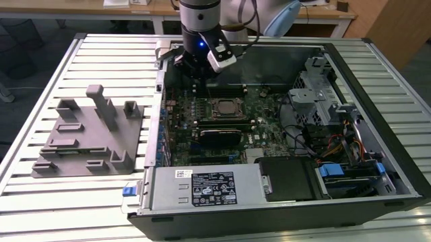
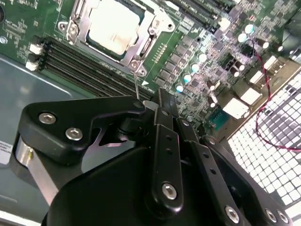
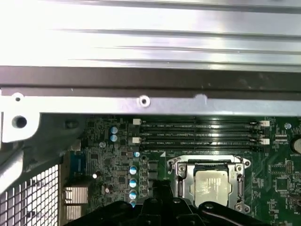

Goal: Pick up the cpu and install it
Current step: 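Install the first cpu locking lever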

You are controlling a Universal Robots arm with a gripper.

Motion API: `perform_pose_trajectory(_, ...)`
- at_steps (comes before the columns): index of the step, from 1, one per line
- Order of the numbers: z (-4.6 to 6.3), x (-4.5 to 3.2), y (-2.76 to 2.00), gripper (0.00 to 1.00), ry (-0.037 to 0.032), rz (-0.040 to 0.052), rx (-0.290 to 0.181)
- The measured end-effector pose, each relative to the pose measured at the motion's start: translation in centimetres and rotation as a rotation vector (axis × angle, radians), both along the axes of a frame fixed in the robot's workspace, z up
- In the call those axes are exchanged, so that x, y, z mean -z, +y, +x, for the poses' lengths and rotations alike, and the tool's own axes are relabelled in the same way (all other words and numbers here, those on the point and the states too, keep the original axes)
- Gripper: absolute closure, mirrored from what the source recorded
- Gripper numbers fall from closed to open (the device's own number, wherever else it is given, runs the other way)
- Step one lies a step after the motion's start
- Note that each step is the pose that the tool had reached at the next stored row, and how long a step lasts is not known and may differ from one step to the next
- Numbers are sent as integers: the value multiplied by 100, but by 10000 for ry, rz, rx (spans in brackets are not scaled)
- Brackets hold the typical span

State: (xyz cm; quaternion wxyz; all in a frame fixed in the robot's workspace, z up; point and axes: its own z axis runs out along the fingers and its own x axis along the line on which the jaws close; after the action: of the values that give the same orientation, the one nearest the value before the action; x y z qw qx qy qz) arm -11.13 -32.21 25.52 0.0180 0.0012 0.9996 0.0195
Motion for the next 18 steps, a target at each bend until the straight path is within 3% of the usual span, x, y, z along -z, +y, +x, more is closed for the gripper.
perform_pose_trajectory(8,-21,9,84,89,1,-2,0)
perform_pose_trajectory(13,-4,10,89,89,0,0,0)
perform_pose_trajectory(18,104,10,90,89,14,-2,-3)
